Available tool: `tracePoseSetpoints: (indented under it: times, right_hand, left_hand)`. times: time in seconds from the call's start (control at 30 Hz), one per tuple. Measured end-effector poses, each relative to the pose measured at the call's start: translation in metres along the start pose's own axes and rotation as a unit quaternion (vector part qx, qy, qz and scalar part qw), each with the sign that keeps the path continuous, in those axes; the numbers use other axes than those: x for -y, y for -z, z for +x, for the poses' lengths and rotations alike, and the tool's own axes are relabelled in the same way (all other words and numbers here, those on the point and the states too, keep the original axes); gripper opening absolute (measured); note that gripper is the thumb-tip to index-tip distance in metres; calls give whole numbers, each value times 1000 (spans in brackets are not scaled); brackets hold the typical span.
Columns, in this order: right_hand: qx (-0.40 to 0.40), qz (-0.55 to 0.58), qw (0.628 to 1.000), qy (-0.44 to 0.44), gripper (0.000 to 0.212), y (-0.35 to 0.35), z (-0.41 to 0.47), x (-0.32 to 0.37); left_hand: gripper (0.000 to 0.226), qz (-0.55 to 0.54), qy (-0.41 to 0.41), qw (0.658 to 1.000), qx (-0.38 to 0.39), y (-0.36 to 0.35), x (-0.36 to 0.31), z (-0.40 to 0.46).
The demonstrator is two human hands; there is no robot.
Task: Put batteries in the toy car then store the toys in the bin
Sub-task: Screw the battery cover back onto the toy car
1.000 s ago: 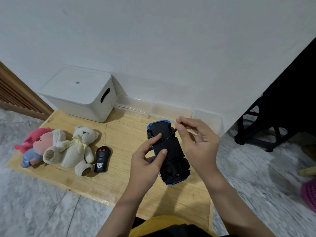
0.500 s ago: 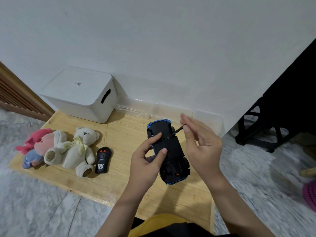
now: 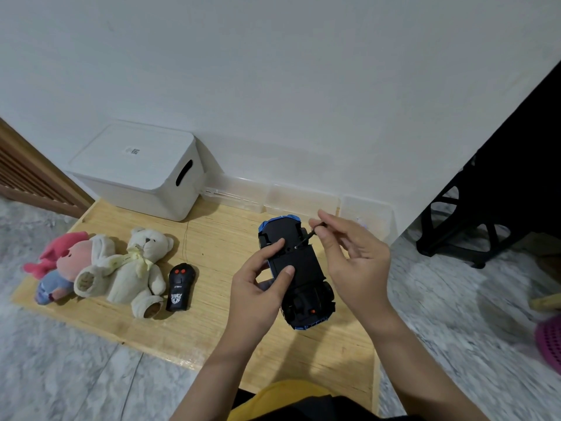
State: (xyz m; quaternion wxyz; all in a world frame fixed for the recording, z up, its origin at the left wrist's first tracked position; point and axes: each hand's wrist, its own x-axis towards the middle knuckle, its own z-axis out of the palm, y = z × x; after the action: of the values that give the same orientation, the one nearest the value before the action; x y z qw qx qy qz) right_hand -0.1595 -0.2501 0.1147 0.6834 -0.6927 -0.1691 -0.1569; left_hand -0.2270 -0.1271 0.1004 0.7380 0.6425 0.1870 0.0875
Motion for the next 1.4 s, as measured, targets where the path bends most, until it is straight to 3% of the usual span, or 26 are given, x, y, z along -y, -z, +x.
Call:
tracePoseSetpoints:
  times: [0.3, 0.43, 0.63, 0.83, 1.0, 1.2, 1.4]
  right_hand:
    - [38, -52, 997, 37, 23, 0, 3, -4]
    - [-1, -9, 1000, -6, 29, -3, 3, 0]
    - [-4, -63, 997, 33, 15, -1, 2, 0]
    - [0, -17, 1000, 1, 26, -2, 1, 3]
    - [-6, -31, 999, 12, 15, 0, 2, -1]
    - [11, 4, 999, -31, 26, -2, -4, 3]
    - [-2, -14, 1000, -1, 18, -2, -2, 2]
  left_hand:
    - [40, 0, 7, 1000, 0, 1, 1, 0]
    - [40, -4, 10, 1000, 4, 0, 2, -1]
    - [40, -5, 13, 1000, 5, -1, 2, -2]
    - [40, -3, 10, 1000, 4, 1, 2, -3]
    - [40, -5, 10, 1000, -6, 2, 2, -3]
    - [40, -4, 1, 1000, -15, 5, 1, -4]
    - [40, -6, 3, 1000, -17, 4, 3, -5]
